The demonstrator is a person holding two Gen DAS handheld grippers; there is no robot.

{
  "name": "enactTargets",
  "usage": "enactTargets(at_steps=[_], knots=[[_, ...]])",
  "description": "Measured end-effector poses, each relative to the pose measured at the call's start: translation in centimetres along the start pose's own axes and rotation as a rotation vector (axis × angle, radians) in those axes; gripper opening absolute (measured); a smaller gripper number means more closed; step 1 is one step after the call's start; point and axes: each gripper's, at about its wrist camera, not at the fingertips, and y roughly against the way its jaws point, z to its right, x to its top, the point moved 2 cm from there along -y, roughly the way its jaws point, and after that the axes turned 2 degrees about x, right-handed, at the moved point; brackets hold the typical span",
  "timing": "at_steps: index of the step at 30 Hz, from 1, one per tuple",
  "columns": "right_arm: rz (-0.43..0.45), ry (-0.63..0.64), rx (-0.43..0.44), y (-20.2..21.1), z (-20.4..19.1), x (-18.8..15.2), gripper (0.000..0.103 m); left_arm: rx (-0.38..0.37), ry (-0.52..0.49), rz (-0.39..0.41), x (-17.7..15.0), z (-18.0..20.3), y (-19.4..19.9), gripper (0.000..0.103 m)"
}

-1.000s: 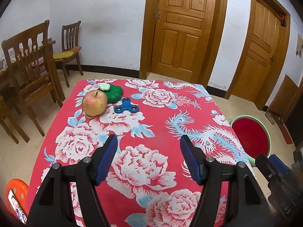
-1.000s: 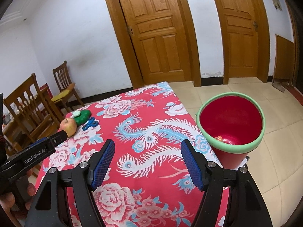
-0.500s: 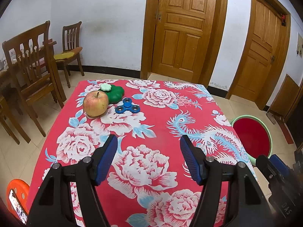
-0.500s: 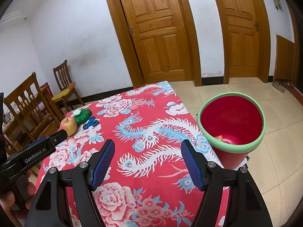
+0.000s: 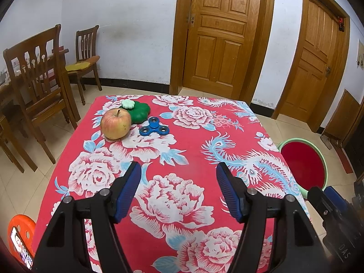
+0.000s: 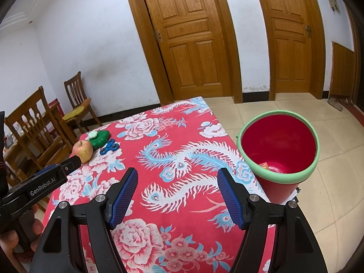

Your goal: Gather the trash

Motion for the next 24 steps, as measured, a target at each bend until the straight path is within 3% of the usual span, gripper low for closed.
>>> enactTargets(at_steps=[24], knots=[[-0.004, -0.002, 0.001, -0.03, -0.09, -0.15, 0.074, -0.001, -0.002, 0.000, -0.06, 0.00, -0.06, 0.068]])
